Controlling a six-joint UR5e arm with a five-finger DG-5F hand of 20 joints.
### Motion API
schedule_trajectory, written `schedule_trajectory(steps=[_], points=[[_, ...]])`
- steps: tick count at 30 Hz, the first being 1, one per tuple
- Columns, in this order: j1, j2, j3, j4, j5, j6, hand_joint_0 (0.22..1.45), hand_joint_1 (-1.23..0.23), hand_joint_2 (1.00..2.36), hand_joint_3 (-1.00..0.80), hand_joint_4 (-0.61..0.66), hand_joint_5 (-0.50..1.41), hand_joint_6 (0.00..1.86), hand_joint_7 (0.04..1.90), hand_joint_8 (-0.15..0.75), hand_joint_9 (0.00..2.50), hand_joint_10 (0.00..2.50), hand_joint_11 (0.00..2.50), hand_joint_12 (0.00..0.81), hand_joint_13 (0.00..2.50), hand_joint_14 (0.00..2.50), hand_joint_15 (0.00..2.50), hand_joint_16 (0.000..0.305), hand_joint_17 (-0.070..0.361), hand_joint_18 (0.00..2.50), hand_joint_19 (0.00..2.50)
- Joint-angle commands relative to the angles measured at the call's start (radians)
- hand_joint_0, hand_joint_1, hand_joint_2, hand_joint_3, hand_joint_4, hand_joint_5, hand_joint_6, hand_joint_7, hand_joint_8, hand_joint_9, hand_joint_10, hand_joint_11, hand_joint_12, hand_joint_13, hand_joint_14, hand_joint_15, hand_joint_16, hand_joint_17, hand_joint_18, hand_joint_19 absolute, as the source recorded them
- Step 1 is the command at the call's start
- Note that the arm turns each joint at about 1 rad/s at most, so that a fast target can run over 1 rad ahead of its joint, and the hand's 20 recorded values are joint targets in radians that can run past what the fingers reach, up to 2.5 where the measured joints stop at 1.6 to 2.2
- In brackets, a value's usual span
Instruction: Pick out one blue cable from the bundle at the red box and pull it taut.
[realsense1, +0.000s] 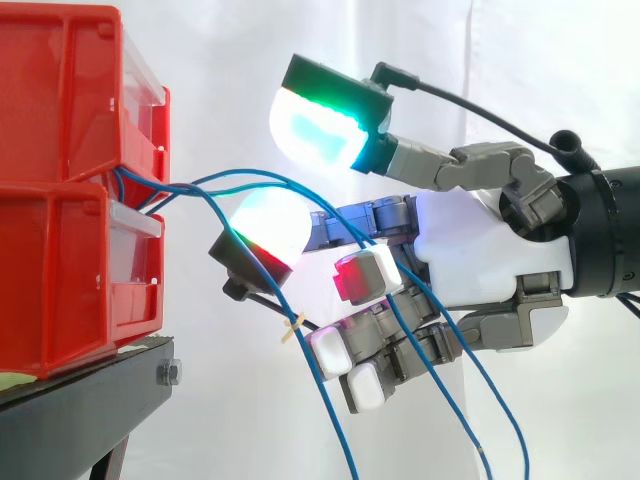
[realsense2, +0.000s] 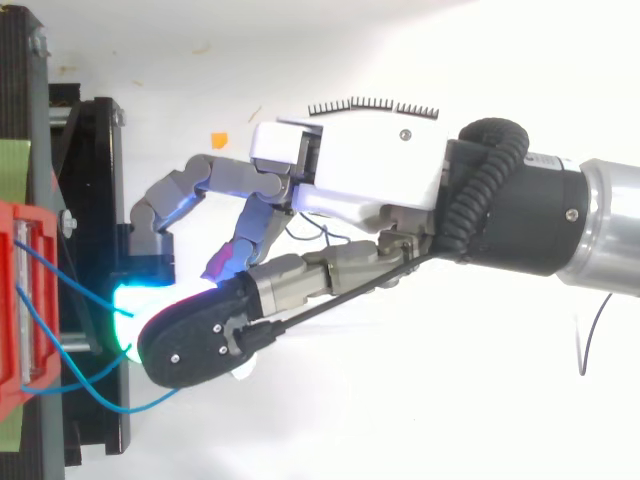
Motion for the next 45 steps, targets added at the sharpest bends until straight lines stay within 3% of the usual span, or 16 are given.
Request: schedule_trajectory(steps=[1,10,14,15,21,32,35,39,45], points=[[0.000,0.000,0.000,0.000,0.000,0.000,0.60,-0.63,1.00,-0.50,-0.01,-0.12,0.89,1.00,0.253,1.39,0.03,0.73,0.340,1.03,0.02,0.59,0.049,0.110,0.82,0.69],[0.000,0.000,0.000,0.000,0.000,-0.003,0.65,-0.83,1.01,-0.34,-0.01,-0.12,0.92,1.02,0.258,1.37,0.03,0.74,0.341,1.04,0.03,0.59,0.048,0.109,0.83,0.68],[0.000,0.000,0.000,0.006,0.005,-0.010,0.65,-0.84,1.01,-0.42,-0.01,-0.12,0.93,0.97,0.255,1.37,0.03,0.74,0.339,1.04,0.02,0.60,0.048,0.109,0.83,0.69],[0.001,0.000,0.000,0.008,0.005,-0.012,0.62,-0.80,1.00,-0.50,0.00,-0.12,0.92,0.95,0.253,1.37,0.03,0.75,0.336,1.04,0.02,0.60,0.048,0.109,0.83,0.68],[0.000,0.000,0.000,0.008,0.005,-0.013,0.51,-0.62,1.00,-0.50,0.02,-0.12,0.90,0.95,0.264,1.39,0.02,0.73,0.360,1.05,0.02,0.58,0.053,0.119,0.87,0.67],[0.000,0.000,0.000,0.008,0.005,-0.013,0.54,-0.46,1.00,-0.50,0.01,-0.11,0.89,0.97,0.266,1.41,0.02,0.72,0.356,1.06,0.02,0.60,0.051,0.115,0.85,0.70],[0.000,0.000,0.000,0.008,0.005,-0.013,0.59,-0.49,1.00,-0.50,0.00,-0.11,0.89,1.00,0.259,1.41,0.03,0.72,0.348,1.05,0.02,0.61,0.050,0.112,0.83,0.71],[0.000,0.000,0.000,0.009,0.005,-0.013,0.59,-0.62,1.01,-0.32,0.00,-0.11,0.89,1.04,0.269,1.40,0.03,0.73,0.348,1.04,0.02,0.60,0.050,0.112,0.82,0.71],[0.000,0.000,0.000,0.009,0.005,-0.013,0.62,-0.84,1.02,-0.20,0.00,-0.13,0.92,1.03,0.261,1.32,0.03,0.75,0.349,1.01,0.02,0.60,0.050,0.113,0.81,0.69]])
